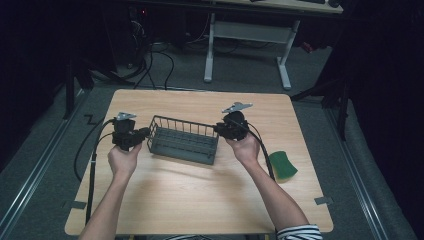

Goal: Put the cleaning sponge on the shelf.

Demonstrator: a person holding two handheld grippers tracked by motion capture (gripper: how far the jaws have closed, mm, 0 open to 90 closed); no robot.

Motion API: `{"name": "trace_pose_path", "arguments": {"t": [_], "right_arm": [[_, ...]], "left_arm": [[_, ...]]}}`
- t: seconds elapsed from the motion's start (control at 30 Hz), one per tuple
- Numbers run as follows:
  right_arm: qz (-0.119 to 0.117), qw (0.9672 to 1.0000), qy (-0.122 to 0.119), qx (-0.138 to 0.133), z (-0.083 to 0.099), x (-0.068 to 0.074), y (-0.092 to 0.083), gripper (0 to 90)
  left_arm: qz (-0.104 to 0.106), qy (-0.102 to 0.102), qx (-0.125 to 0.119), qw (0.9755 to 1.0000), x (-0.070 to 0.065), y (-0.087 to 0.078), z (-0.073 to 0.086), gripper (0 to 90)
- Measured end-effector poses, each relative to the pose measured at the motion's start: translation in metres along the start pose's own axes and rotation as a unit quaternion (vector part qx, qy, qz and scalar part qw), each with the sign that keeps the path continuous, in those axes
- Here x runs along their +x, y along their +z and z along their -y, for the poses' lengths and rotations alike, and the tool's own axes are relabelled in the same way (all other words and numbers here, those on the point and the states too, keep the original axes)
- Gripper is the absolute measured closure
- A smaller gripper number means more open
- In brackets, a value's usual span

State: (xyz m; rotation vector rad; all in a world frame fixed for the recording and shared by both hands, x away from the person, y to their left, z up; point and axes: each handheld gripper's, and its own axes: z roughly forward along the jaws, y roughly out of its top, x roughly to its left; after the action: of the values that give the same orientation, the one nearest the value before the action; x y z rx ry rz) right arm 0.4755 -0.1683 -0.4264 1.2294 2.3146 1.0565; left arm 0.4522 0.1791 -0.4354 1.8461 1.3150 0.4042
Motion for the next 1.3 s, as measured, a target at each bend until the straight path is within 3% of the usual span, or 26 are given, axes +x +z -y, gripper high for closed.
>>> {"name": "trace_pose_path", "arguments": {"t": [0.63,0.87,1.03,1.3], "right_arm": [[0.023,0.9997,0.004,0.007,0.041,-0.025,-0.039,77.2],[0.035,0.9993,0.014,0.003,0.057,-0.038,-0.054,76.9],[0.041,0.9990,0.018,-0.006,0.061,-0.043,-0.066,76.8],[0.047,0.9985,0.027,-0.003,0.069,-0.048,-0.069,76.6]], "left_arm": [[0.034,0.034,0.010,0.9988,-0.052,0.018,0.006,84.8],[0.057,0.028,0.011,0.9979,-0.069,0.026,0.007,84.5],[0.070,0.026,0.006,0.9972,-0.077,0.028,0.005,84.4],[0.073,0.033,0.010,0.9967,-0.083,0.034,0.008,84.2]]}}
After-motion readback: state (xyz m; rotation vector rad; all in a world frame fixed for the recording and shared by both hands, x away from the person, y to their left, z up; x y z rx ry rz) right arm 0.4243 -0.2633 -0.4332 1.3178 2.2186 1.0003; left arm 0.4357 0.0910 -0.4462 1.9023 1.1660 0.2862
